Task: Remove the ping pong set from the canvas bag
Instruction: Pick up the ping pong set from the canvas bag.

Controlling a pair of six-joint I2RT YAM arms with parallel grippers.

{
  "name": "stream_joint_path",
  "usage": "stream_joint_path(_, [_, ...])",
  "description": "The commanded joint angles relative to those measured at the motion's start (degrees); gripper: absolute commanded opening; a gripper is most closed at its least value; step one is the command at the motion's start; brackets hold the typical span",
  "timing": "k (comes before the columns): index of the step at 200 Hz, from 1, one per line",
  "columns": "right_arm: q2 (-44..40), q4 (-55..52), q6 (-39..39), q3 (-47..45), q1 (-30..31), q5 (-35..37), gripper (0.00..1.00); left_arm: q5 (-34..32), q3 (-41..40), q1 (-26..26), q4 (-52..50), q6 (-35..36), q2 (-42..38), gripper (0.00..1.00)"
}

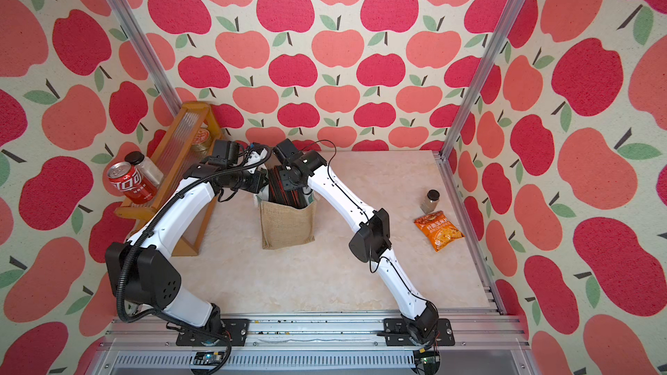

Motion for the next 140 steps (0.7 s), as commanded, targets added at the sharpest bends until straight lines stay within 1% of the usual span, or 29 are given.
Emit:
stream_joint_path(1, [-13.83, 10.21, -4.07, 2.36, 1.51, -3.05, 0.00, -3.92, -0.59, 1.65, 3.47, 0.18, -1.13, 0.00])
stream_joint_path(60, [-17.53, 15.83, -6.20, 1.73, 1.71, -3.39, 0.00, -3.87, -1.34, 2.54, 3.62, 0.68, -1.66, 0.00])
stream_joint_path(86, [-19.00, 18.34, -6.81, 0.58, 1.60, -2.34, 0.00, -3.72, -1.60, 3.13, 3.71, 0.77, -1.82, 0.00])
stream_joint_path(140, [-19.91, 22.05, -6.76, -0.02, 0.38, -2.67, 0.00, -4.09, -2.42, 4.12, 3.92, 2.65, -1.76, 0.00])
